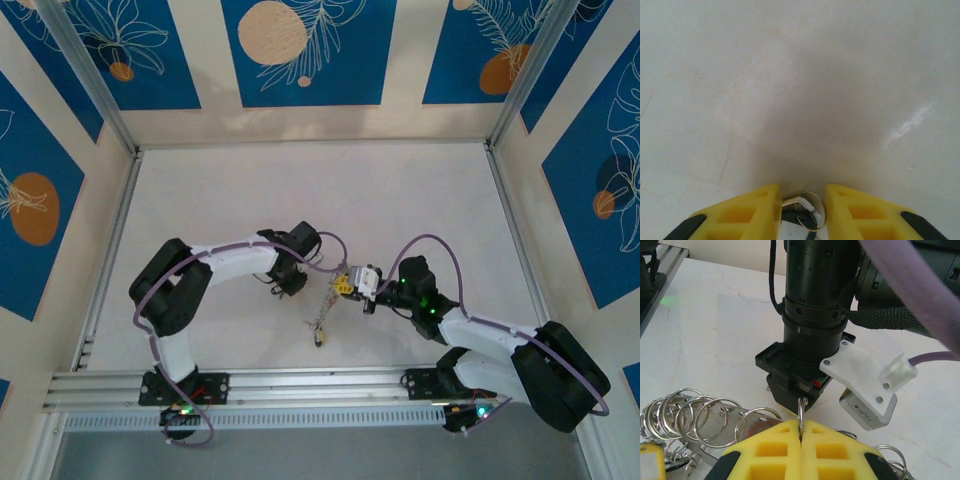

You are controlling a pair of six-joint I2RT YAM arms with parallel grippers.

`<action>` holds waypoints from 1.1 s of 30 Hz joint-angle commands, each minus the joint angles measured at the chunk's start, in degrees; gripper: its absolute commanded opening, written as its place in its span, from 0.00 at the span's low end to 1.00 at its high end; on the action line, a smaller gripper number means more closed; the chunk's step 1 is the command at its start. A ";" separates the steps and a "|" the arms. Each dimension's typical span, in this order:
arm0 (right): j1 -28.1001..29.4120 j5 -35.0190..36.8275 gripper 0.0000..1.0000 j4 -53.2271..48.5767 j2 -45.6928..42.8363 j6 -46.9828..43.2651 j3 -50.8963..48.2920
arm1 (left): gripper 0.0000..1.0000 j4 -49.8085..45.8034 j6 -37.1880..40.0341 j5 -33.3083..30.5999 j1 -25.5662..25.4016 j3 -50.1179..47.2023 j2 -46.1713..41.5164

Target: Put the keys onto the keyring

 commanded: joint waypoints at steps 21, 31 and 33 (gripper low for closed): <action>-0.53 -1.14 0.00 2.03 -0.79 0.21 -0.46 | 0.00 -2.09 3.42 -4.34 0.03 2.14 -0.95; -0.53 -5.50 0.00 0.97 -0.61 -0.10 0.10 | 0.00 3.67 11.67 8.13 1.59 -6.15 -15.10; -0.42 -7.20 0.00 0.66 -0.59 -0.35 0.40 | 0.00 8.01 15.38 14.09 1.99 -10.26 -20.51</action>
